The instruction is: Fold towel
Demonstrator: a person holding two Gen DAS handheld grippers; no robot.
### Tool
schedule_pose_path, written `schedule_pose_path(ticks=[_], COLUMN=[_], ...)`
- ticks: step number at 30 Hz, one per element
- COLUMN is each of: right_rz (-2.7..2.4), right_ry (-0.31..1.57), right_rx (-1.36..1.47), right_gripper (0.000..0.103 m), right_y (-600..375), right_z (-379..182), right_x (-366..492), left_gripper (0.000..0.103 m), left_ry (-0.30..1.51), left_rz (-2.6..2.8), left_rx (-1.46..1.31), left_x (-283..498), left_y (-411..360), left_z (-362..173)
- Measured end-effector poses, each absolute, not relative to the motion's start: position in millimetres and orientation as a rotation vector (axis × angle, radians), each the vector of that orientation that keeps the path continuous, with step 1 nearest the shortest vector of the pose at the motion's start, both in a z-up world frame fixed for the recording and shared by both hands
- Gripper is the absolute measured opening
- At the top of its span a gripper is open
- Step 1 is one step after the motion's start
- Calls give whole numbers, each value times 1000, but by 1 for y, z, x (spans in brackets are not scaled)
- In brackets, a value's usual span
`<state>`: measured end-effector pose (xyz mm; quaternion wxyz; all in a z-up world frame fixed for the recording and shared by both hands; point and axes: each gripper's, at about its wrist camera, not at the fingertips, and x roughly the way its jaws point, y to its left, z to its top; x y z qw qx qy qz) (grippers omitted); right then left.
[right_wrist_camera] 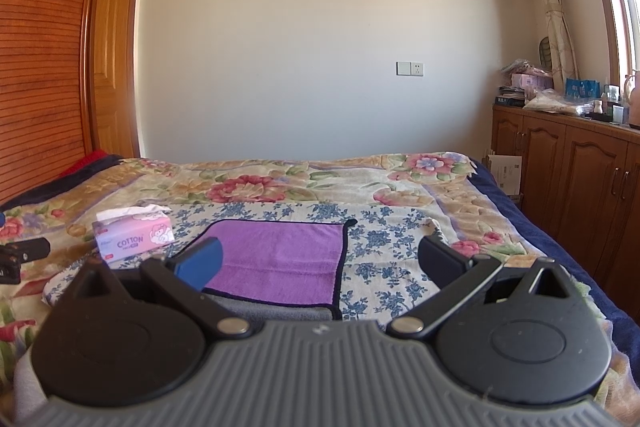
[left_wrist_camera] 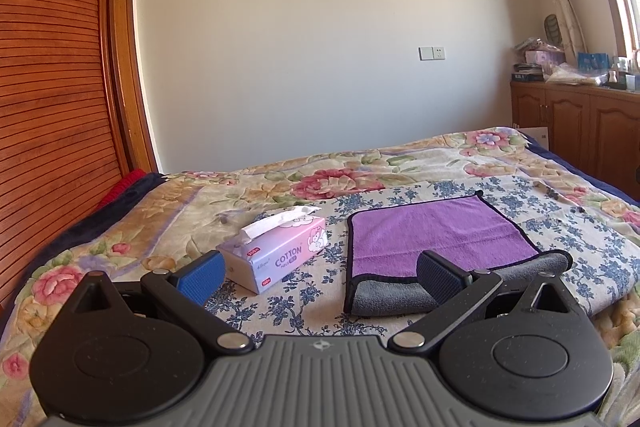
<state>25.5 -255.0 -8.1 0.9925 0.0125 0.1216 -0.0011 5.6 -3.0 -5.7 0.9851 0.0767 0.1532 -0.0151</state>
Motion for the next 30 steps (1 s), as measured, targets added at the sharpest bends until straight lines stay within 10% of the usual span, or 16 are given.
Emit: schedule_pose_path(ticks=[30], right_rz=[34], right_ry=[330], right_rx=[-15], right_gripper=[103], right_y=[-245], right_z=[-23], right_x=[56], left_gripper=[103], left_ry=[408], left_rz=[-93], left_rx=[182], left_x=[48], left_y=[-19], left_z=[-22])
